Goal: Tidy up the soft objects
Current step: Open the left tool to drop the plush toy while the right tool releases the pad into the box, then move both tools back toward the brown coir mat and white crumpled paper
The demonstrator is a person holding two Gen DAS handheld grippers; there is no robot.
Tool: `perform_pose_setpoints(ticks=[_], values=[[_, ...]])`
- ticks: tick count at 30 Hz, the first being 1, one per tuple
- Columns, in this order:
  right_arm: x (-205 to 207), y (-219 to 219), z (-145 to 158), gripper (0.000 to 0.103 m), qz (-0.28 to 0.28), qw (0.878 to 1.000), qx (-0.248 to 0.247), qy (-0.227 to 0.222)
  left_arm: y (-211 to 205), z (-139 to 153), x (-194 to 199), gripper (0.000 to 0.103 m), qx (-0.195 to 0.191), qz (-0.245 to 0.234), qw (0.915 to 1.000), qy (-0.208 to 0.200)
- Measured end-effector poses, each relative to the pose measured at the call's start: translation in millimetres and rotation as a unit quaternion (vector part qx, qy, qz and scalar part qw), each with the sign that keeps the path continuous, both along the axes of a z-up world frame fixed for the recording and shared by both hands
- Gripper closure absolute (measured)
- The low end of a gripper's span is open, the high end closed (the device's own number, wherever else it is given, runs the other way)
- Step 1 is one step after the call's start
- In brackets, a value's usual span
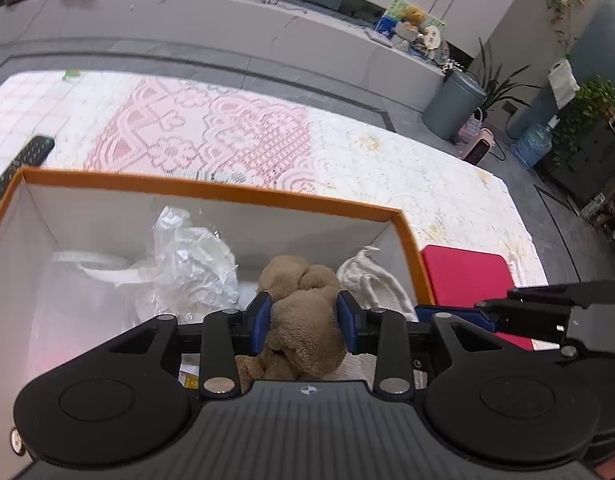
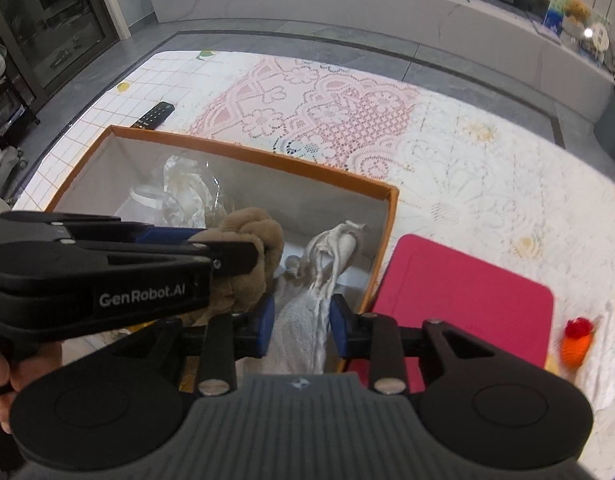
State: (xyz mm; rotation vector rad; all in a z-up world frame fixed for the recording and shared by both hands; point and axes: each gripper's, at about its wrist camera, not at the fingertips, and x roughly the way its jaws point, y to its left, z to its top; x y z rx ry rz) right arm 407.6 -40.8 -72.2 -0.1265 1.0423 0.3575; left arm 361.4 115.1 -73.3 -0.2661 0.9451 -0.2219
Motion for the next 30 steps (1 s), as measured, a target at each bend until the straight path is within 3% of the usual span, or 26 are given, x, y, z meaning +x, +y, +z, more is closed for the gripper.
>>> perform_pose_setpoints(ticks=[15,21,25,30], values=[[-46,-23,33,0.073,0.012,0.999,0.004,-0.045,-15,38,-58,0.069,0.034,-0.033,0.9979,-0.044],[-87,-55,53,0.073,0.023,0.997,0.024,-0.071,-41,62,-107,0.069,0.077,-0.081,0.9876,-0.11],[-117,-90,63,0.072,0.016,0.996,0.029,-0.088,-69,77,-137,0.069,0.091,-0.126,0.9741,-0.165],[-145,-145,58,0.071,-0.035,0.994,0.021,-0.1,-114,78,-142,0.069,0.095,-0.183,0.9666,-0.153]])
